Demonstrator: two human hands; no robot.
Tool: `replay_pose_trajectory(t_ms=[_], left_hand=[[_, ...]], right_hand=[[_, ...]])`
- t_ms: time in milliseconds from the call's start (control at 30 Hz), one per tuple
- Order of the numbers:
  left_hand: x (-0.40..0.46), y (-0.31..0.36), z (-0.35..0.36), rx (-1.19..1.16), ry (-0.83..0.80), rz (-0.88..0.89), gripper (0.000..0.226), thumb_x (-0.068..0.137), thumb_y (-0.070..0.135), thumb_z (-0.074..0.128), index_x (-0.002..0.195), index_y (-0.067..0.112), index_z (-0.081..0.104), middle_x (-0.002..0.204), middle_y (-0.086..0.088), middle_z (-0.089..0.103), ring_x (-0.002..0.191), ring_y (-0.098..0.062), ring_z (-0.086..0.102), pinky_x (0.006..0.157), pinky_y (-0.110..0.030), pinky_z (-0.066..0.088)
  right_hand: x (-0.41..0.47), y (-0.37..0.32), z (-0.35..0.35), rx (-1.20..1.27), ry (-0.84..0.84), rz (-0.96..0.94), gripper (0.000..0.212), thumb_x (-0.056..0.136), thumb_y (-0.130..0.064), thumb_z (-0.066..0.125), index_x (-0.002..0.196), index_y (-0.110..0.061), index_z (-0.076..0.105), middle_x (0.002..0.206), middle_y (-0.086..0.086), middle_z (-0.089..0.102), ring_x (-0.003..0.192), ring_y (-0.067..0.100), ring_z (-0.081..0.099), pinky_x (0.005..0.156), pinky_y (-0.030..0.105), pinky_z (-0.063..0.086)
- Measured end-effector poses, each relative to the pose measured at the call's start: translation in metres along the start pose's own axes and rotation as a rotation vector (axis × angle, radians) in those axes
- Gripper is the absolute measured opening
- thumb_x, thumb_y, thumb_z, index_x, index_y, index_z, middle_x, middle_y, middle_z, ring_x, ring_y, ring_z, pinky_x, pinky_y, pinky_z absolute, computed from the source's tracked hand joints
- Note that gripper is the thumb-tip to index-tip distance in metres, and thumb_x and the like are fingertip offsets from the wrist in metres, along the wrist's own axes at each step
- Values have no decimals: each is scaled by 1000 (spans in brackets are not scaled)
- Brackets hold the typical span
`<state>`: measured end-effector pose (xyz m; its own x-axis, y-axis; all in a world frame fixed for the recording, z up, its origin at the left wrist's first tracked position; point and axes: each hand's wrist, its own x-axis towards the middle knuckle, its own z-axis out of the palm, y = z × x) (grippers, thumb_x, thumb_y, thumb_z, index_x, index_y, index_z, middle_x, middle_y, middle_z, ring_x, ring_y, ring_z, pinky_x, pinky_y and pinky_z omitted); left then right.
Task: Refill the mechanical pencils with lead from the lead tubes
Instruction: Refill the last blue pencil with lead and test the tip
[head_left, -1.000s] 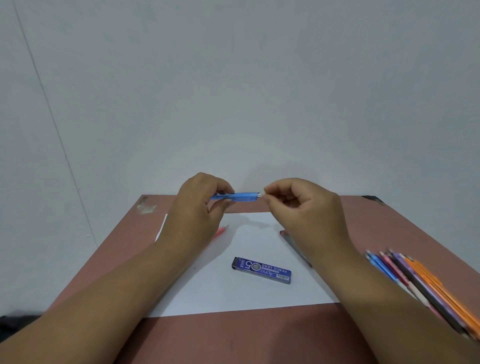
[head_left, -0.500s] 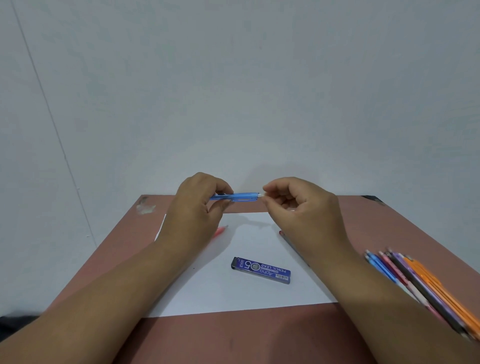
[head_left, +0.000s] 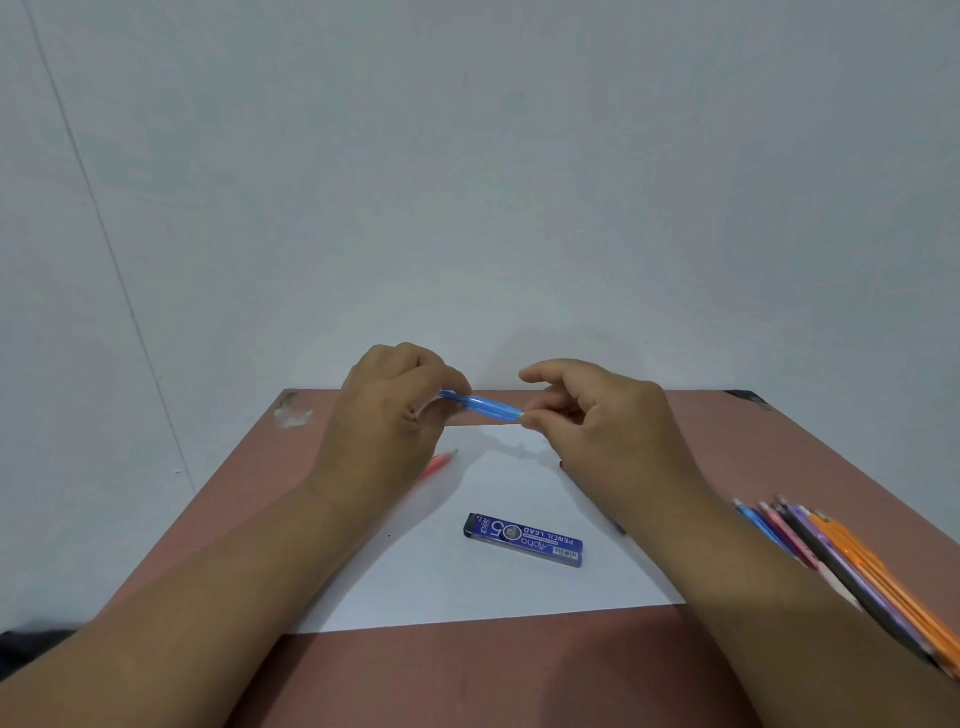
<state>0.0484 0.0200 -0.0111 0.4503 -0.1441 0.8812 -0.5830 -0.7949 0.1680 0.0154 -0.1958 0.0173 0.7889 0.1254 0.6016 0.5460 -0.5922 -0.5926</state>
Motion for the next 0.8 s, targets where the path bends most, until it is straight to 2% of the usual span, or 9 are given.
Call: replay_pose_trajectory(t_ms=[200,333,400,433,467,533,600,667,800], left_hand=[[1,2,-1,-18,-24,-27,11,81,13,72,90,18,74,88,7,61,83,-21,53,78,-14,34],[0,3,-1,-31,-55,-133,17,82,6,76,90,21,72,88,13,57,86,-18,51,84,-6,31],[0,3,-2,-33,-67,-177,18,83,6,77,89,23,71,88,14,57,87,-18,52,84,-7,31],[0,3,-2,-34,-68,-194,18,83,7,78,88,23,71,87,14,57,87,-17,52,84,-7,31],[1,3,-2,-36,-68,-204,18,83,7,78,88,22,71,87,14,57,86,-16,52,84,-7,31],[1,2,0,-35,-76,-206,18,83,7,78,87,23,71,86,14,57,86,-15,52,84,-7,32],[1,1,1,-32,-87,-206,19,84,7,78,88,24,70,87,14,56,87,-18,53,84,-7,32],[0,2,1,-29,-97,-214,19,84,7,77,89,24,70,87,14,56,88,-19,53,83,-7,31],[0,3,1,-31,-103,-212,19,84,7,76,89,24,70,87,14,55,88,-18,51,83,-6,30]], right_hand=[[0,-2,2,155,22,135,25,90,-10,72,105,-30,75,83,-23,71,82,4,65,67,38,60],[6,8,6,214,46,193,27,93,-10,69,112,-28,74,84,-17,70,77,0,61,66,38,60],[7,17,10,108,-22,188,29,93,-8,69,115,-26,74,86,-13,68,77,-7,59,70,23,56],[7,22,13,7,-86,166,29,93,-8,68,116,-25,75,91,-12,67,81,-9,58,71,13,48],[7,27,17,-107,-155,140,28,95,-11,67,118,-26,74,98,-11,67,88,-8,58,74,10,41],[8,32,22,-292,-254,111,27,99,-21,63,123,-29,72,112,-11,68,111,8,53,85,18,37],[9,32,25,-364,-298,117,27,101,-27,59,126,-30,70,122,-12,66,123,17,46,96,25,37],[10,30,28,-414,-338,112,27,103,-29,56,125,-30,71,123,-11,67,123,19,44,100,30,39],[10,30,29,-396,-311,142,21,100,-21,58,105,-24,78,103,-6,74,106,14,58,87,29,49]])
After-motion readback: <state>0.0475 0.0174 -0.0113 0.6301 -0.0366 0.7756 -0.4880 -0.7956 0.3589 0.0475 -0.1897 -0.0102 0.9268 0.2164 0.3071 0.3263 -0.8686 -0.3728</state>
